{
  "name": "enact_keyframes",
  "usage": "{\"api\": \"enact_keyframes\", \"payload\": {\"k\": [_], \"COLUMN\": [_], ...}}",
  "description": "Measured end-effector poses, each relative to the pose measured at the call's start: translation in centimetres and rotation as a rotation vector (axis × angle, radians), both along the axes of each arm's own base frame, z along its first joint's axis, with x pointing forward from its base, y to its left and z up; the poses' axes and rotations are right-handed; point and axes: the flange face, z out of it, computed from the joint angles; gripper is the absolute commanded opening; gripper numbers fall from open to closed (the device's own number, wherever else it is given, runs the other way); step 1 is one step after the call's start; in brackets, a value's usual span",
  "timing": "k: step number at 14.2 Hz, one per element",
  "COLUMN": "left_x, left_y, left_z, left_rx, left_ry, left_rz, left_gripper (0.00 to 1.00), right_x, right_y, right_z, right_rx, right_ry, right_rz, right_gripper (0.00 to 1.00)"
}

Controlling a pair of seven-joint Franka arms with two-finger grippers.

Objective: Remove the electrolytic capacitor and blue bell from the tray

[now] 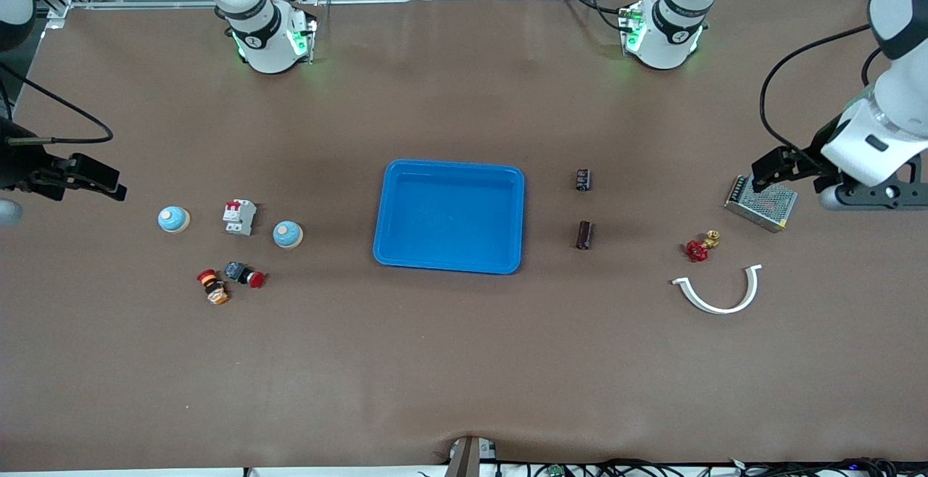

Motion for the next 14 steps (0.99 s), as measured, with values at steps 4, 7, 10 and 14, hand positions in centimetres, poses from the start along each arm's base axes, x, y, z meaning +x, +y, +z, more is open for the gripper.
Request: {"api": "enact_keyframes", "payload": {"k": [4, 7, 10, 14], "left_x": [-1.5, -1.8, -1.8, -1.2], "left_y": [0.5, 0.2, -0.1, 1.6], "left_z": [3.4, 5.8, 6.7, 6.8], "left_rx": [-0.024, -0.037, -0.046, -0.044], "left_ry": [-0.003, -0.021, -0.021, -0.019], "left_rz": [0.015, 0.046, 0.047, 0.013], "left_gripper": [1.0, 1.0, 1.0, 1.0], "right_x": [0.3, 0.4, 0.4, 0.5], "right_y": [-0.3, -1.5, -2.3, -2.4], "right_z": [0.1, 0.2, 0.2, 0.3], "right_rx": [-0.003, -0.006, -0.007, -0.012], "right_ry": [-0.023, -0.032, -0.036, -0.045], "right_rz": [-0.002, -0.016, -0.023, -0.022], "right_gripper": [1.0, 1.0, 1.0, 1.0]}}
